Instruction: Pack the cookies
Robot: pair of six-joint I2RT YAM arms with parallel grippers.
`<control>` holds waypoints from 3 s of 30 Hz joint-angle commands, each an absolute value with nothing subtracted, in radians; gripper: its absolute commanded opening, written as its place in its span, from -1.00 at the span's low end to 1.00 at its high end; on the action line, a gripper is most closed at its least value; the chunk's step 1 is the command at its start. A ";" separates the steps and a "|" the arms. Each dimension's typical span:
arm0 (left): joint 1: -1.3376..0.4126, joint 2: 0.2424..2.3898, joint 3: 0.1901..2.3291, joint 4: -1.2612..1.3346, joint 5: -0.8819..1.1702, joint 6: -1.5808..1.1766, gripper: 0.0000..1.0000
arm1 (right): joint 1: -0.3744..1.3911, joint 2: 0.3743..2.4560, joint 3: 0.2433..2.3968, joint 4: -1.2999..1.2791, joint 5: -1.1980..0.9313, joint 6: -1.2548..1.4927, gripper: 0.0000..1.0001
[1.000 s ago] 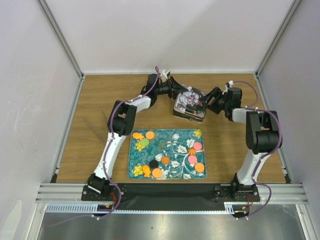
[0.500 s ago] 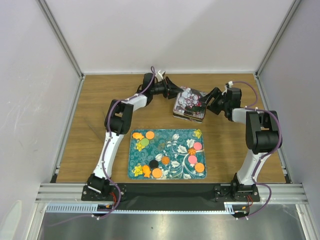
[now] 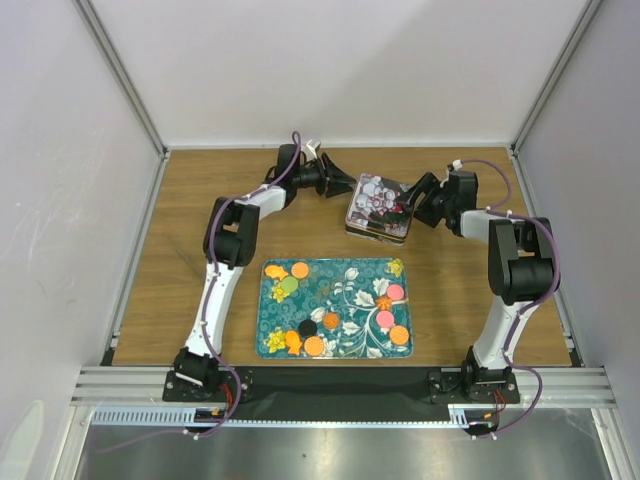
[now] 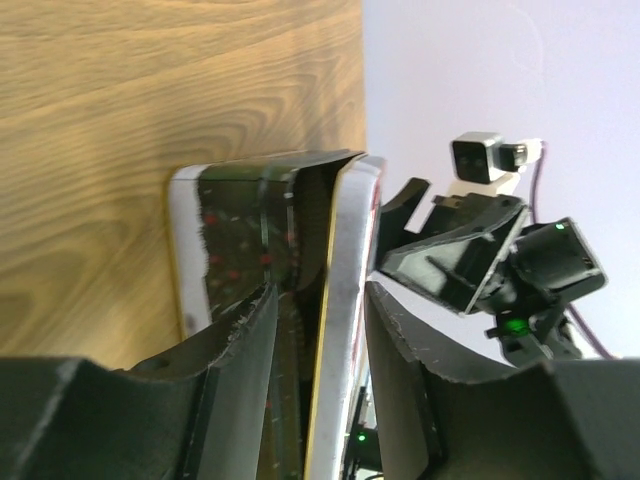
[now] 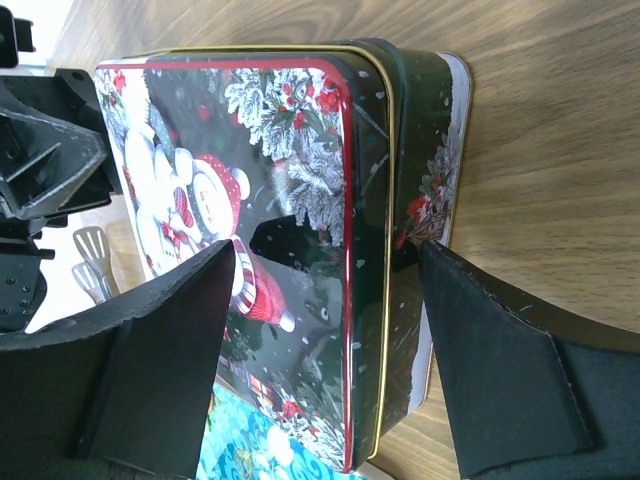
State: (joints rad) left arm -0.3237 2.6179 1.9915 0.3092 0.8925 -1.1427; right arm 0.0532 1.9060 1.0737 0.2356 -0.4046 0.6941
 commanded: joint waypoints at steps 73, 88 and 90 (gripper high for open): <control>-0.400 2.306 1.844 -0.110 0.500 -0.630 0.33 | 0.190 2.154 1.632 -0.327 -0.342 0.449 0.75; -0.403 2.425 2.115 -0.426 0.433 -0.522 0.33 | 0.247 2.045 1.488 -0.265 -0.434 0.497 0.78; -0.403 2.434 2.132 -0.457 0.434 -0.514 0.33 | 0.235 2.048 1.499 -0.275 -0.426 0.511 0.78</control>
